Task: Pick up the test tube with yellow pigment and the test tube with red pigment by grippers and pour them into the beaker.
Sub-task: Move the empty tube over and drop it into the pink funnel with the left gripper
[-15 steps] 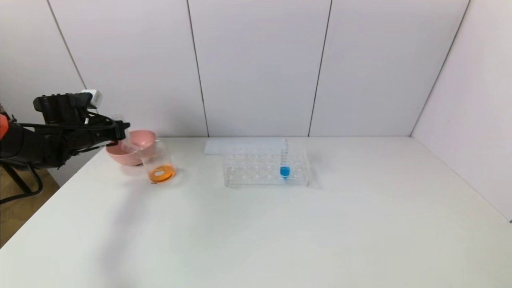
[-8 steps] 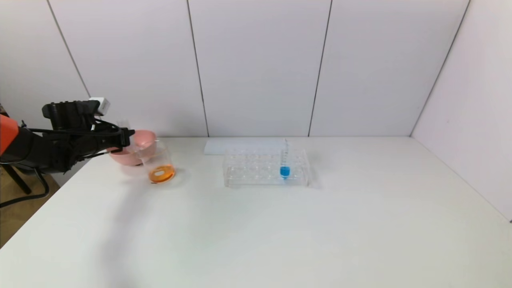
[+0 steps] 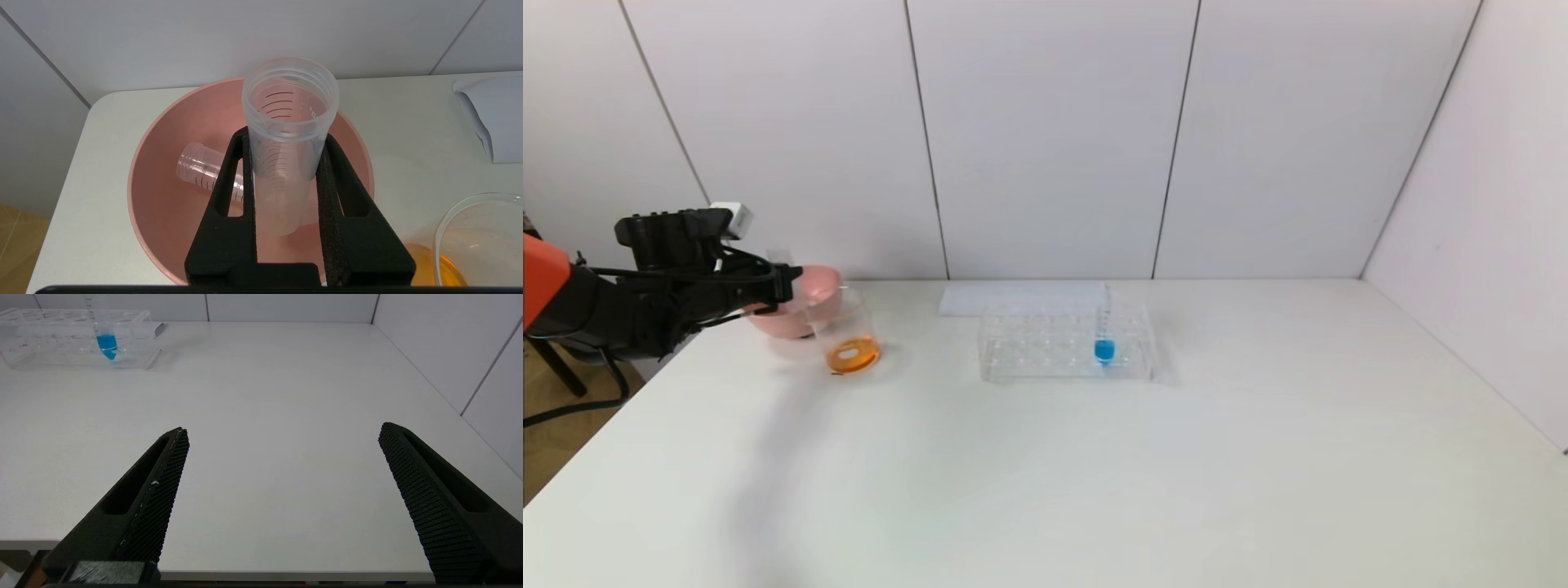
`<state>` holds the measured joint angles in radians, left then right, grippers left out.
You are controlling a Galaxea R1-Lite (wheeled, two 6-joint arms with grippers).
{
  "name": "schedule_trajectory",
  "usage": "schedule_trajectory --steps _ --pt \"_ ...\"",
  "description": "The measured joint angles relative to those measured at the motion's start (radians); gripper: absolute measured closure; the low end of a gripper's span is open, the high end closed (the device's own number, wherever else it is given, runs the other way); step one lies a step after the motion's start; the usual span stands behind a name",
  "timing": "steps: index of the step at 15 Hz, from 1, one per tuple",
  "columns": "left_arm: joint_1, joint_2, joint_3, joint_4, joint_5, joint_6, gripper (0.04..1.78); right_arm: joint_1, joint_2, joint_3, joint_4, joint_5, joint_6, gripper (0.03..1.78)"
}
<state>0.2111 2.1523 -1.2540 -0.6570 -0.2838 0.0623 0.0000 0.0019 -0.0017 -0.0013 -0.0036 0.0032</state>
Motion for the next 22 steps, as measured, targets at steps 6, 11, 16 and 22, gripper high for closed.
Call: schedule_trajectory --steps 6,11,16,22 --pt "0.000 0.009 -0.001 0.003 0.006 0.000 1.38 0.000 0.000 0.000 0.000 0.000 0.000 0.11" --pt "-0.005 0.011 -0.008 0.004 0.006 0.000 1.38 0.000 0.000 0.000 0.000 0.000 0.000 0.11" --pt "-0.006 0.011 -0.008 0.001 0.006 0.000 1.38 0.000 0.000 0.000 0.000 0.000 0.000 0.11" --pt "-0.006 0.012 -0.008 0.009 0.008 0.001 1.38 0.000 0.000 0.000 0.000 0.000 0.000 0.11"
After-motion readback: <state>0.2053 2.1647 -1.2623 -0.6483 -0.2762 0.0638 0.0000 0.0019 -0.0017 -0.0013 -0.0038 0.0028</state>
